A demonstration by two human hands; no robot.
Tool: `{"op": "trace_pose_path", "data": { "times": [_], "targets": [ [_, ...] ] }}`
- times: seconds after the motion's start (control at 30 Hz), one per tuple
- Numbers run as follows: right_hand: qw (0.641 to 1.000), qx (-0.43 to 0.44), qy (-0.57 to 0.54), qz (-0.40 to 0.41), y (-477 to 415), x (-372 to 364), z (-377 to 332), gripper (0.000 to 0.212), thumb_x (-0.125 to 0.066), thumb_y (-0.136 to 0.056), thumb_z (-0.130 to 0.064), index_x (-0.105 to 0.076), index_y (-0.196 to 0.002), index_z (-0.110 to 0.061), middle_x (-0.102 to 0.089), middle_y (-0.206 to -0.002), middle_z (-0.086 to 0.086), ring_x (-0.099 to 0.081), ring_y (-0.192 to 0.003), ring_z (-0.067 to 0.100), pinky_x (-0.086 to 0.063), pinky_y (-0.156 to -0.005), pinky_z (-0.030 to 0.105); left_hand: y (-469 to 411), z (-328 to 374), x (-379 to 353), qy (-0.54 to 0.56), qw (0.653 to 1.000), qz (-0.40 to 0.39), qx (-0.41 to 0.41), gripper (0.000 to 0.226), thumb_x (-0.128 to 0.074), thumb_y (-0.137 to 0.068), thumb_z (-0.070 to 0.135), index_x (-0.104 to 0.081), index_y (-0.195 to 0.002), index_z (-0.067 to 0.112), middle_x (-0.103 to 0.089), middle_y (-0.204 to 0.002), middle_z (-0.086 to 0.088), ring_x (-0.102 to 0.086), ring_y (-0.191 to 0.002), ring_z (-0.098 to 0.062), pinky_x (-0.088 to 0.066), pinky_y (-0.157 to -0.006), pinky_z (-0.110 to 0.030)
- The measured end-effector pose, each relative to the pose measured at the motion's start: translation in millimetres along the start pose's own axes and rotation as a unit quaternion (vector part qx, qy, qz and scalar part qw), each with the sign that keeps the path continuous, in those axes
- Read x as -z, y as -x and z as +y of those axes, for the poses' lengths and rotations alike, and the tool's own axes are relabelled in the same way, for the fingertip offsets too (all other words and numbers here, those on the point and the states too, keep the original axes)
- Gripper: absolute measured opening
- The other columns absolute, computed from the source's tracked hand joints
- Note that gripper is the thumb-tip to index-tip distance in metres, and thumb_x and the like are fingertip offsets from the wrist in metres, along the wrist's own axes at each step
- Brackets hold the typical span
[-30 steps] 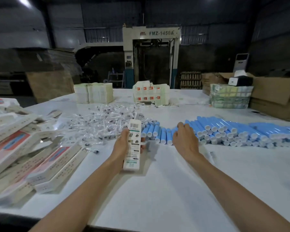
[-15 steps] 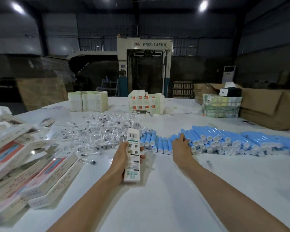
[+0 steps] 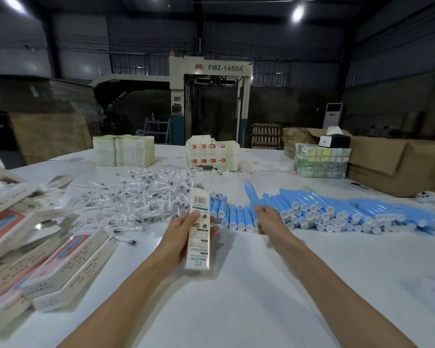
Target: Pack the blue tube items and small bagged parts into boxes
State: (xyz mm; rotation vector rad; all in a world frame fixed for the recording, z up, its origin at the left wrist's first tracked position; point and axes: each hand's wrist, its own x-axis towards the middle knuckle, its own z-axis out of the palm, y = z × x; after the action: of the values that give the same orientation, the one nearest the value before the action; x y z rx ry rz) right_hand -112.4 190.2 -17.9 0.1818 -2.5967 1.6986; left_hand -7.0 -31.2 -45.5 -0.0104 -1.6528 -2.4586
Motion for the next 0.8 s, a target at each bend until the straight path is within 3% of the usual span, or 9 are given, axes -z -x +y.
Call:
{"op": "trace_pose_path", "data": {
  "times": [0.07,0.23,0.37,0.47,0.63,0.8],
  "targets": [
    [0.983,0.005,-0.182,-0.036,14,4,-13,0.034,-0.041,-0.113,-0.029,-0.066,-0.112,-0.005,-0.057,-0.088,0.007,-0.053,-0.076,0.016,-0.043,-0.075,0.033,0,1,0,0.002,1.000,-0.013,0.003,0.040,-0.062,-0.107,0.026,-0.063,-0.138,0.001,-0.075,-0.128,-0.023,-0.075,-0.116,-0.041,-0.066,-0.092,-0.045],
    [0.925,0.099,-0.360,-0.066,35,11,-53,0.026,-0.049,-0.110,-0.029,-0.072,-0.115,-0.017,-0.072,-0.103,-0.004,-0.061,-0.104,0.012,-0.044,-0.092,0.029,4,7,1,-0.018,1.000,-0.021,0.009,0.050,-0.072,-0.096,0.035,-0.066,-0.140,0.010,-0.076,-0.129,-0.019,-0.074,-0.118,-0.043,-0.055,-0.108,-0.058],
    [0.900,0.178,-0.389,-0.084,38,11,-79,0.022,-0.056,-0.106,-0.021,-0.067,-0.120,-0.008,-0.072,-0.112,0.004,-0.064,-0.105,0.014,-0.052,-0.095,0.029,6,8,-1,-0.025,1.000,-0.017,-0.007,0.053,-0.074,-0.092,0.035,-0.069,-0.138,0.011,-0.075,-0.129,-0.020,-0.070,-0.122,-0.046,-0.056,-0.107,-0.059],
    [0.906,0.213,-0.353,-0.093,41,4,-90,0.023,-0.067,-0.101,-0.016,-0.065,-0.120,-0.004,-0.074,-0.112,0.013,-0.073,-0.105,0.024,-0.059,-0.090,0.031,5,8,-2,-0.024,0.999,-0.018,-0.018,0.048,-0.073,-0.092,0.028,-0.070,-0.134,0.005,-0.073,-0.130,-0.026,-0.063,-0.128,-0.054,-0.053,-0.108,-0.061],
    [0.915,0.190,-0.345,-0.090,37,-16,-93,0.043,-0.076,-0.095,-0.010,-0.050,-0.129,-0.017,-0.073,-0.119,0.015,-0.077,-0.102,0.026,-0.064,-0.079,0.035,5,7,0,-0.027,0.999,-0.035,-0.017,0.045,-0.076,-0.094,0.024,-0.072,-0.131,0.000,-0.071,-0.130,-0.032,-0.058,-0.129,-0.061,-0.042,-0.116,-0.072],
    [0.912,0.191,-0.360,-0.042,23,-18,-95,0.050,-0.078,-0.093,-0.011,-0.045,-0.130,-0.015,-0.068,-0.121,0.015,-0.076,-0.103,0.025,-0.064,-0.082,0.040,9,9,1,-0.040,0.998,-0.054,-0.016,0.042,-0.074,-0.094,0.023,-0.073,-0.132,0.003,-0.072,-0.129,-0.030,-0.066,-0.124,-0.054,-0.049,-0.112,-0.065]
  ]
}}
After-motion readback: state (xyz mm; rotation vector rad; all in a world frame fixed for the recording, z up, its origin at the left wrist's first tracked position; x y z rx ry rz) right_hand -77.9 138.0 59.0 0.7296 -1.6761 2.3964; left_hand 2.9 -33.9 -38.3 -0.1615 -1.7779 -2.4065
